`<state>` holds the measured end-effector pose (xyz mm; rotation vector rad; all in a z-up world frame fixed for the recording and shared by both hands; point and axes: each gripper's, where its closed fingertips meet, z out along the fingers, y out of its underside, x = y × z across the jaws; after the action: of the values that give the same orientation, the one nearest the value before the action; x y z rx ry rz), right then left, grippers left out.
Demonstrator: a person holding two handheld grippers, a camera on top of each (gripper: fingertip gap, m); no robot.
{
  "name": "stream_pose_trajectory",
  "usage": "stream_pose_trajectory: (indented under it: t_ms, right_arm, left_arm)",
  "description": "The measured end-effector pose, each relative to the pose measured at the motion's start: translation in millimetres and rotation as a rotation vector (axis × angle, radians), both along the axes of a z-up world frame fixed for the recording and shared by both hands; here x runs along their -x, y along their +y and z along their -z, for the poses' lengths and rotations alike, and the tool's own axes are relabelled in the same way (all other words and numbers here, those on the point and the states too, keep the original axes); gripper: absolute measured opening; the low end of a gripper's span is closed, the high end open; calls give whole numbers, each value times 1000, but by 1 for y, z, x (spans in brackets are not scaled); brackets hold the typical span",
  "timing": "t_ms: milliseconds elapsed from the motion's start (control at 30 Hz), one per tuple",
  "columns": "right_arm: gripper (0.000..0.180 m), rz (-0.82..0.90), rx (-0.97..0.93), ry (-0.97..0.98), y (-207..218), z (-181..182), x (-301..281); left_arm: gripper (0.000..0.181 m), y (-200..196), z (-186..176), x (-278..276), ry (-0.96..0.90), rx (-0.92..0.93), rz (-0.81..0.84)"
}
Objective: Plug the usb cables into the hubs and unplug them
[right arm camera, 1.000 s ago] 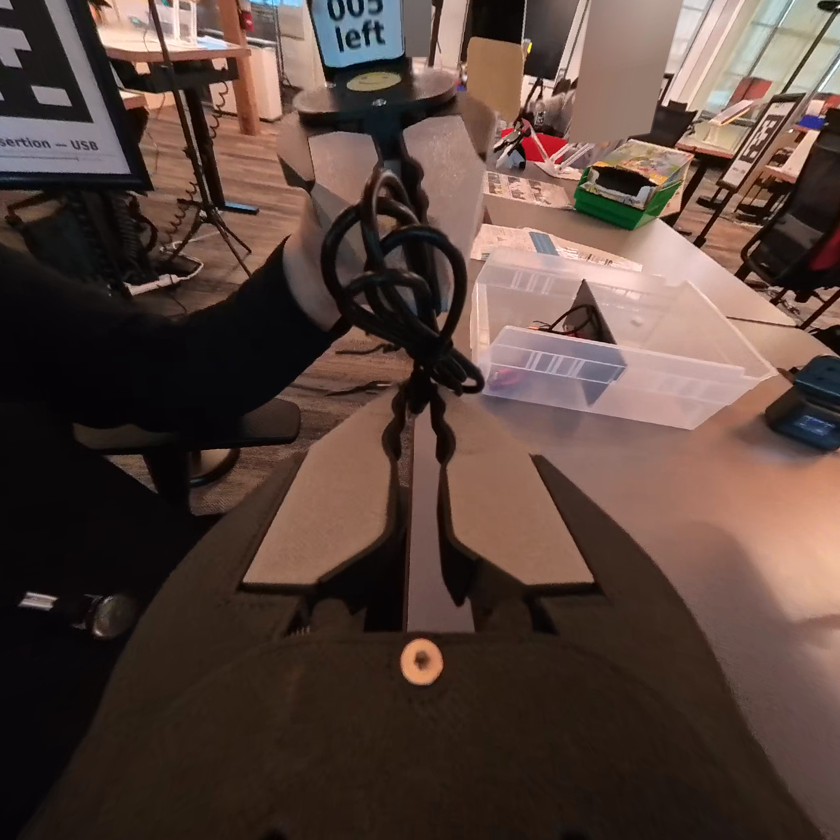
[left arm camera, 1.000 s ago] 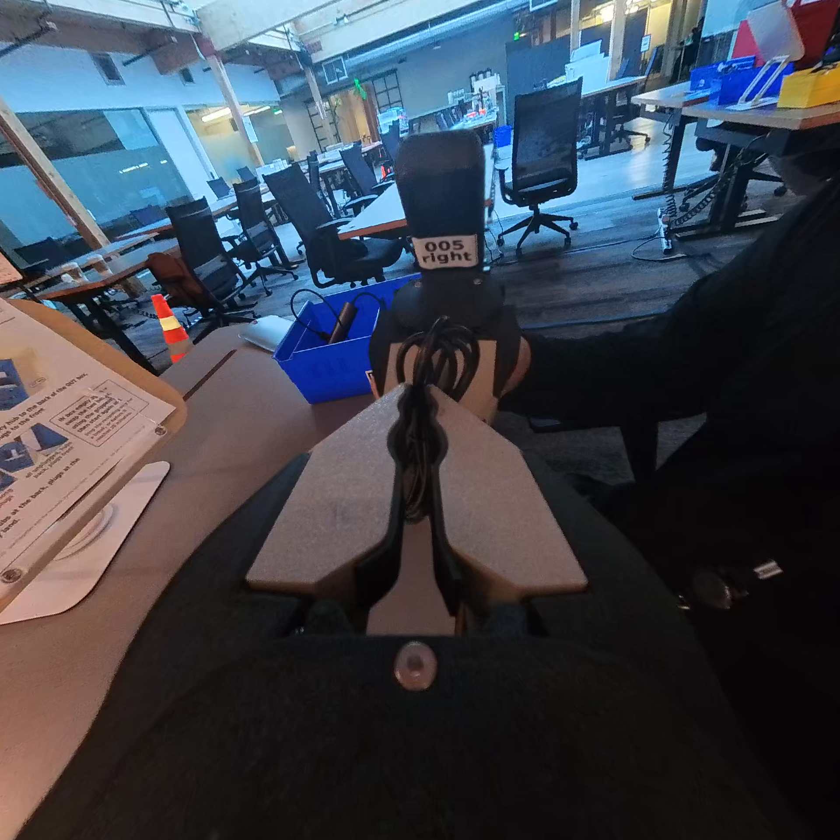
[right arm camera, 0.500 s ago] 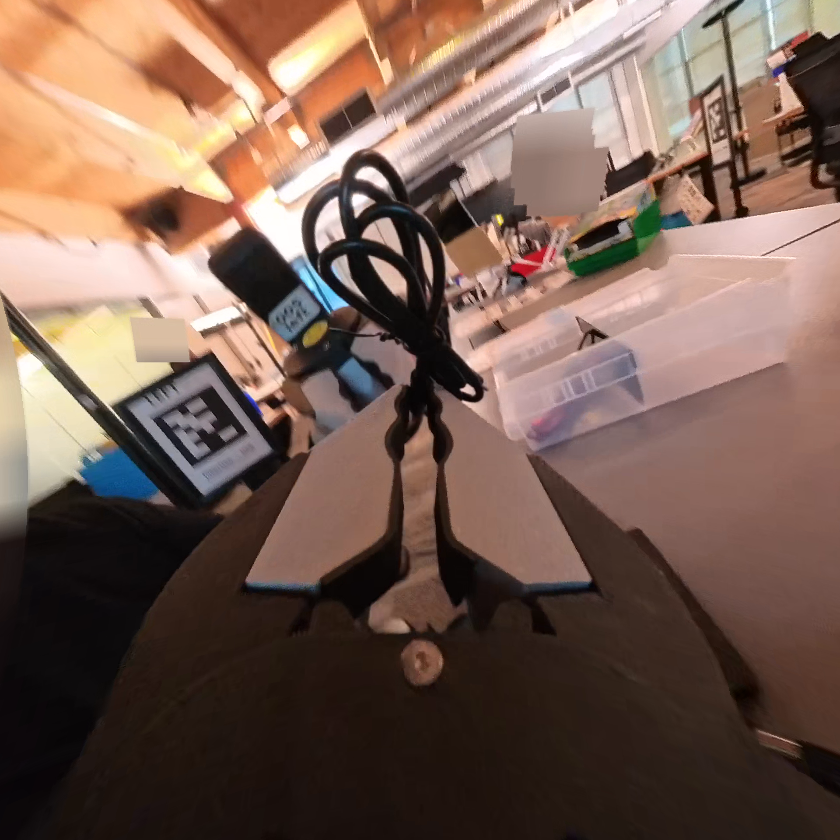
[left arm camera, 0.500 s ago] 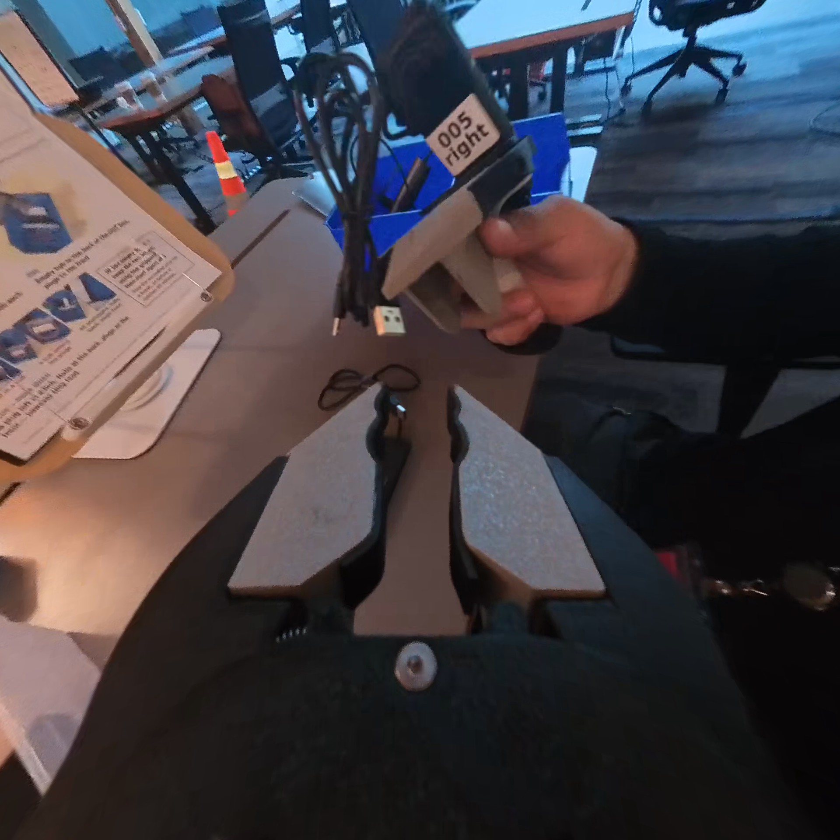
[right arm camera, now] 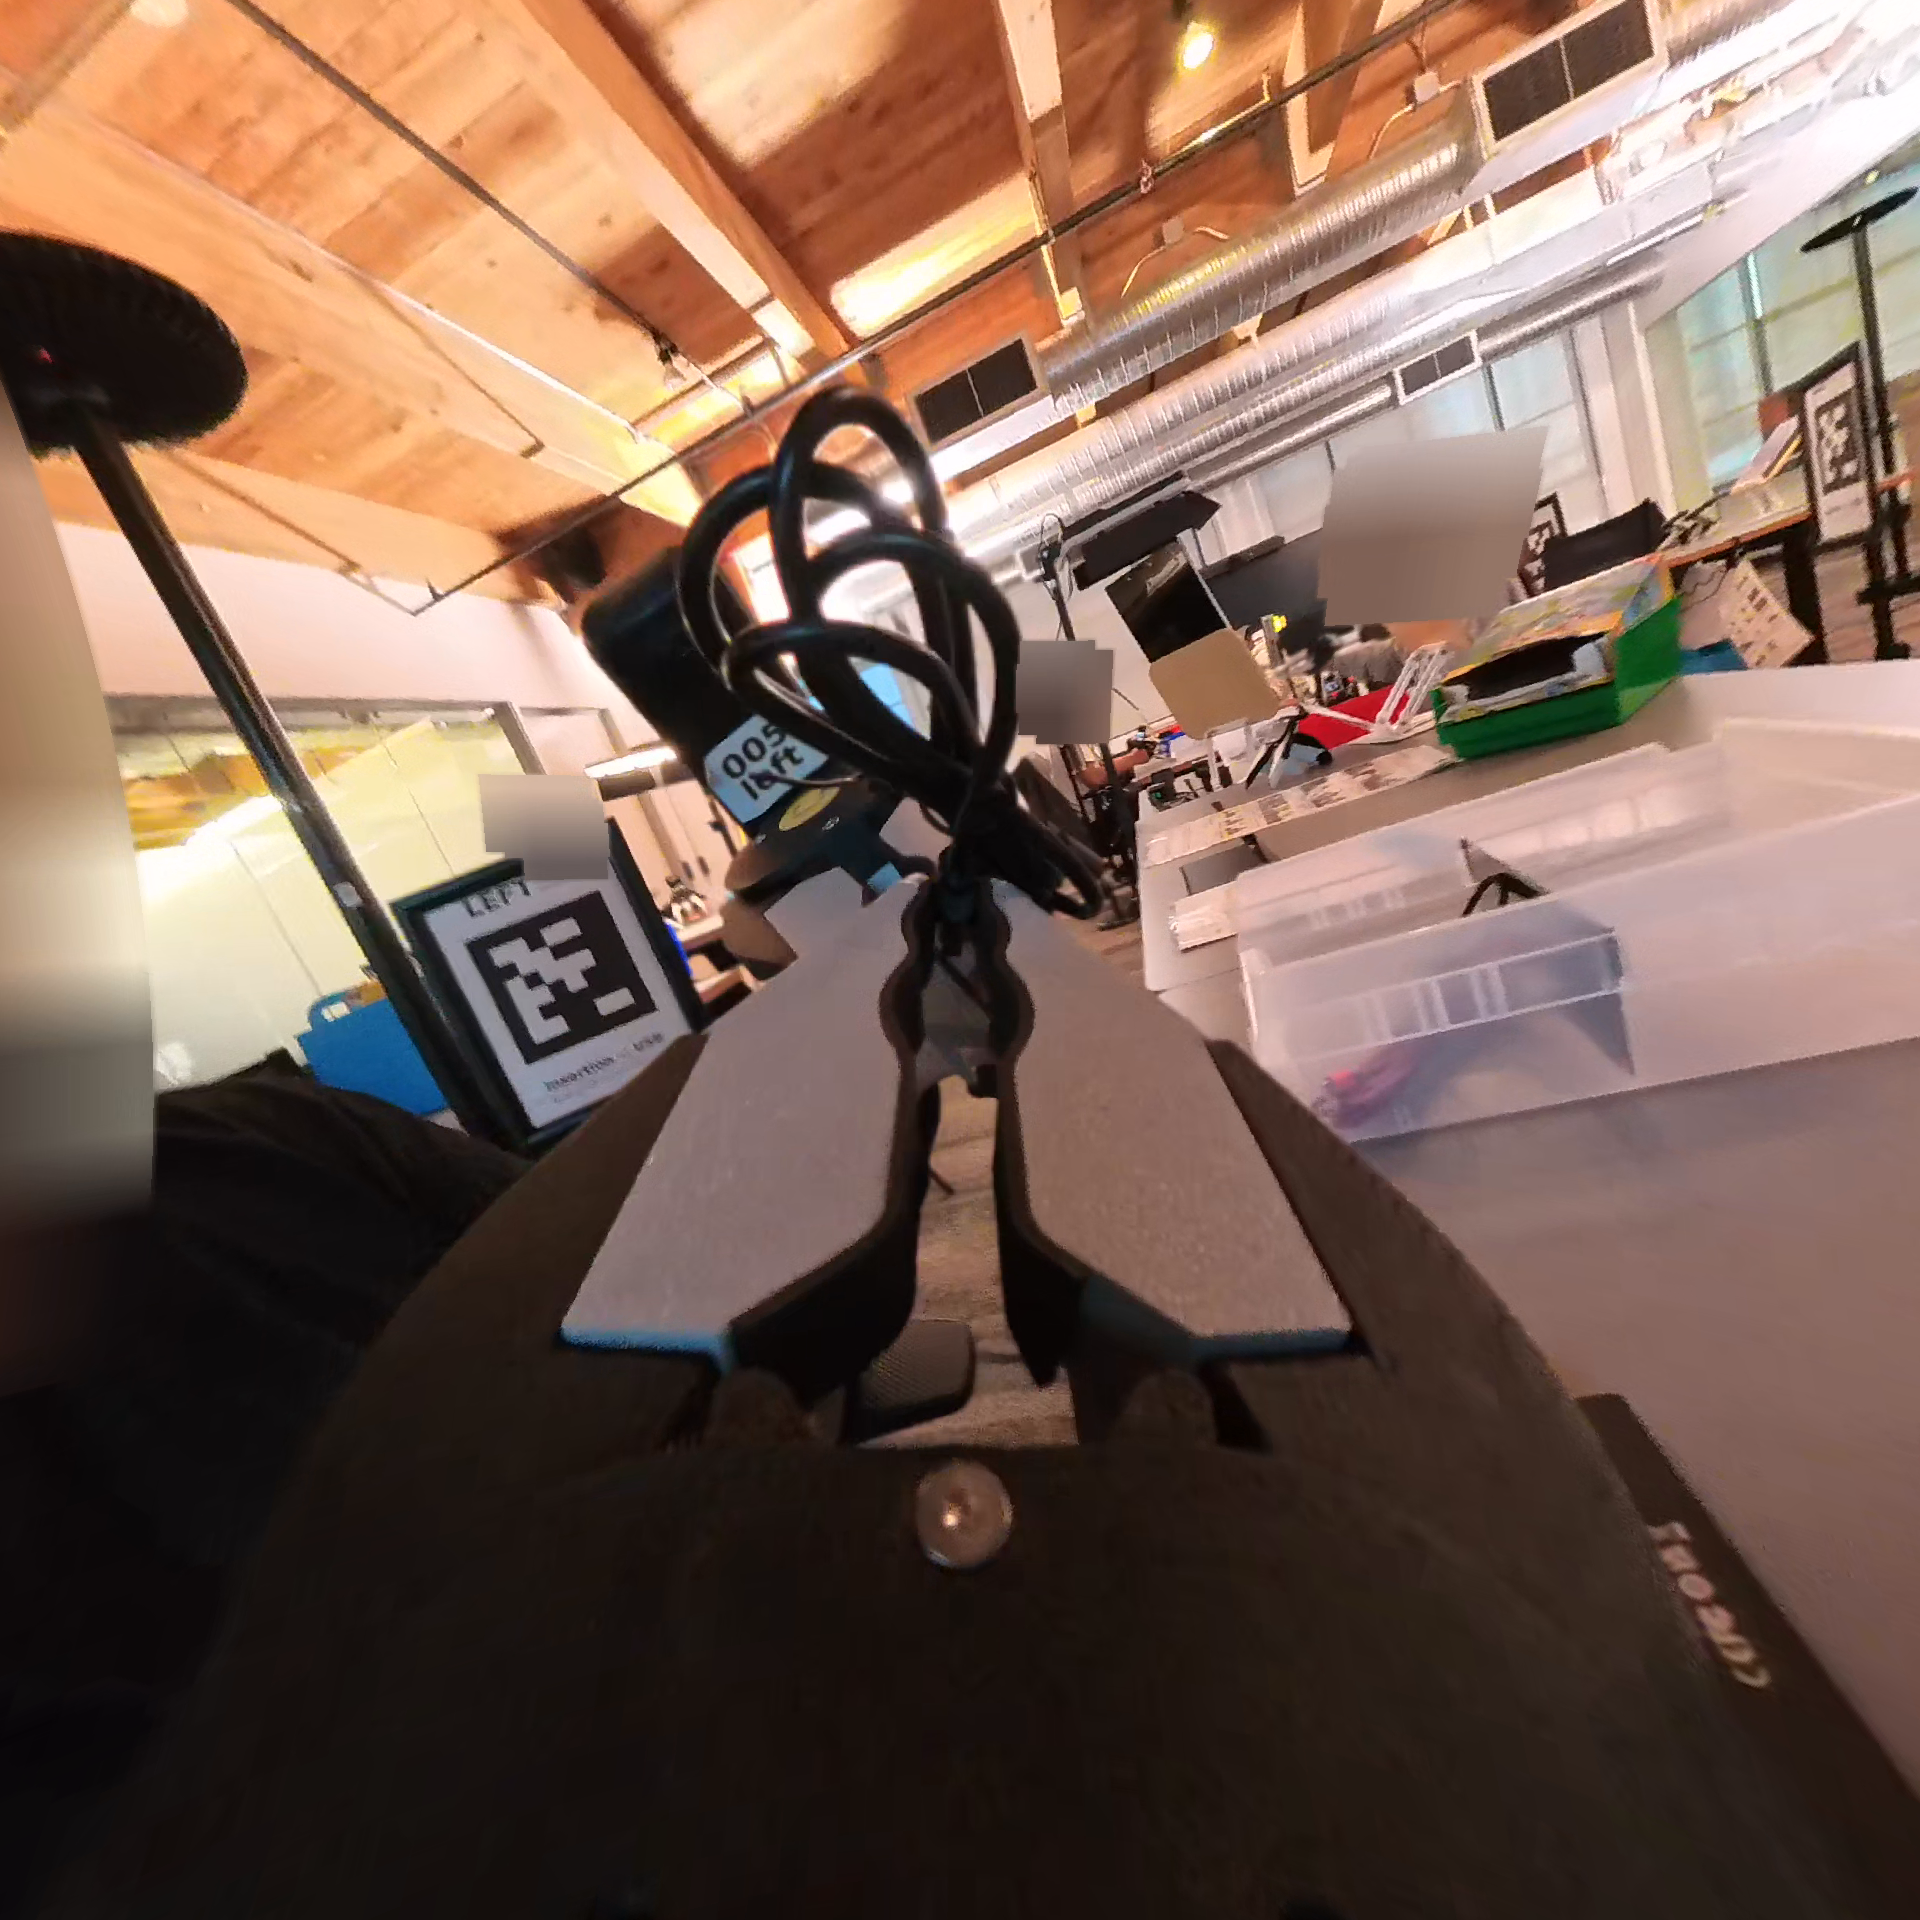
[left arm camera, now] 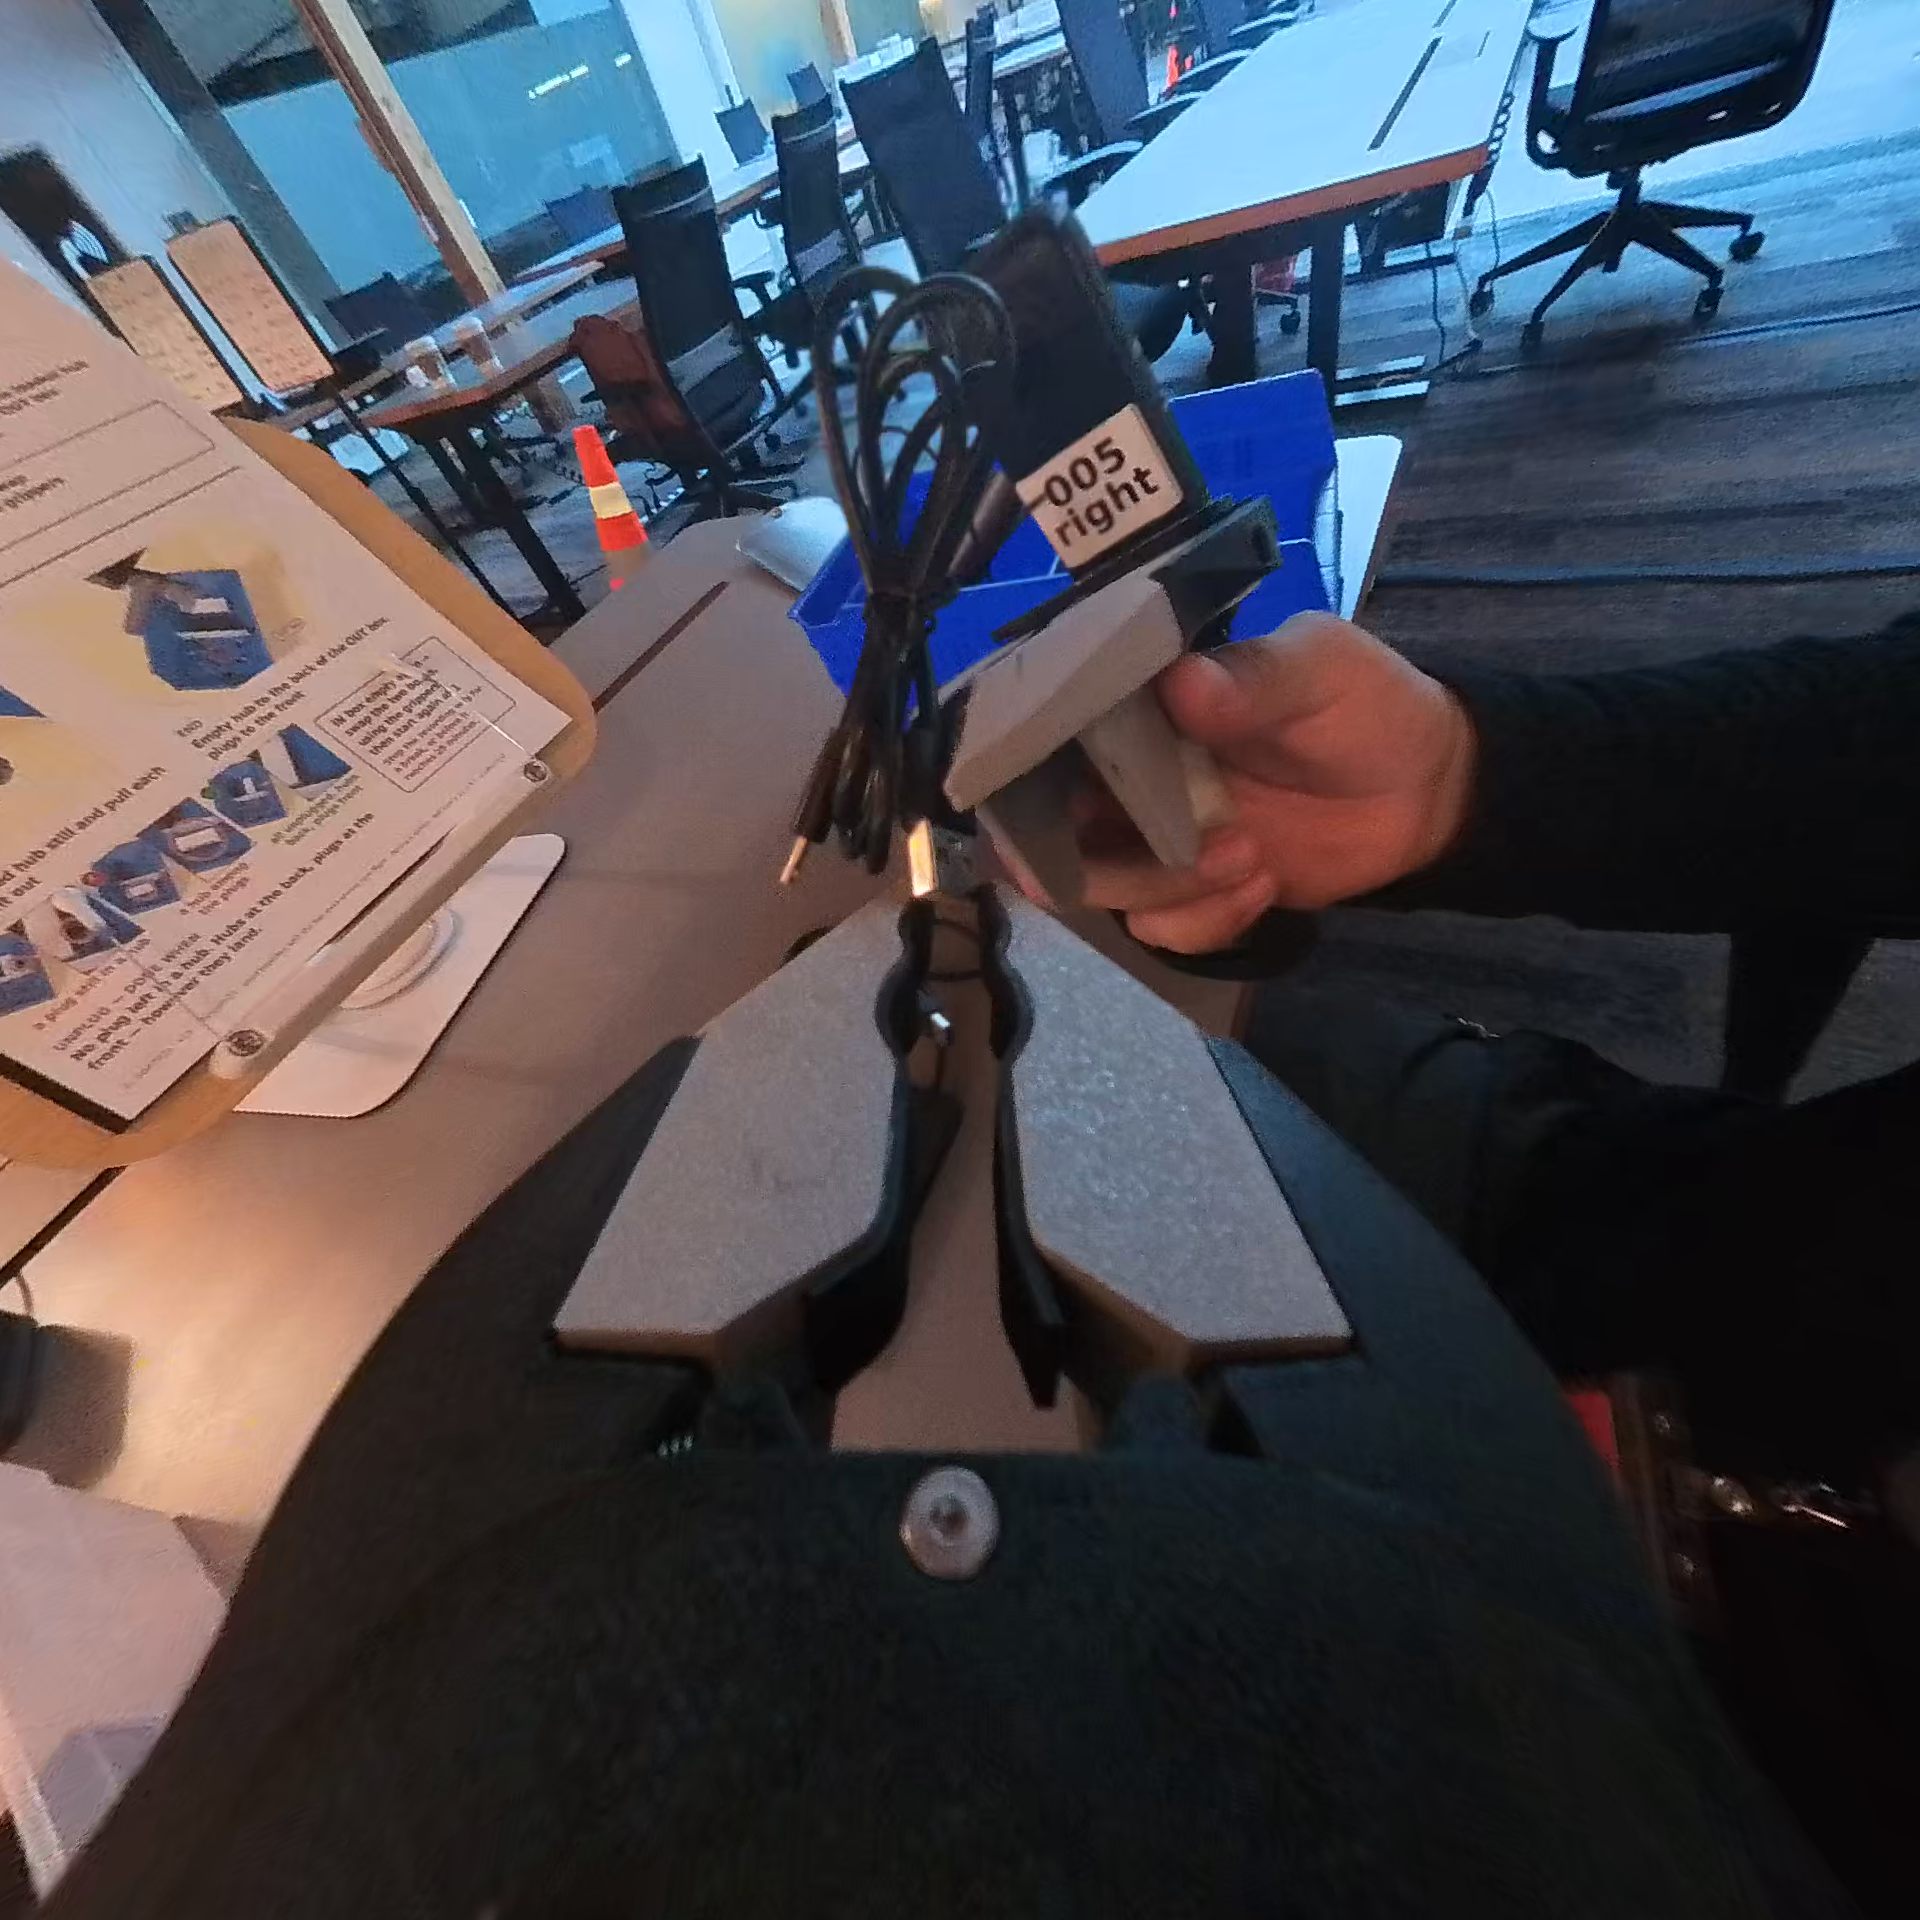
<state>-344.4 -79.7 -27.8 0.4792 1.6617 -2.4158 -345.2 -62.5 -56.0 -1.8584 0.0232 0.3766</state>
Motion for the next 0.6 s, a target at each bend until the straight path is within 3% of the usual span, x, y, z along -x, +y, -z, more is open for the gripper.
stream_pose_trajectory:
  t_ms: [133,233,300,600]
  right_arm:
    - [4,39,-54,108,-1,-2,-6]
    - [4,41,-81,152,-2,-2,-10]
    - [4,38,-87,169,-3,-2,-12]
    - [8,39,-125,148,-4,3,-9]
  left_arm:
    - [16,1,-3,-13,-104,-27,89]
    - [13,0,-7,-15,-131,-57,110]
    - [4,-1,-8,-12,-86,-57,89]
    - [1,-5,-3,-1,196,84,-53]
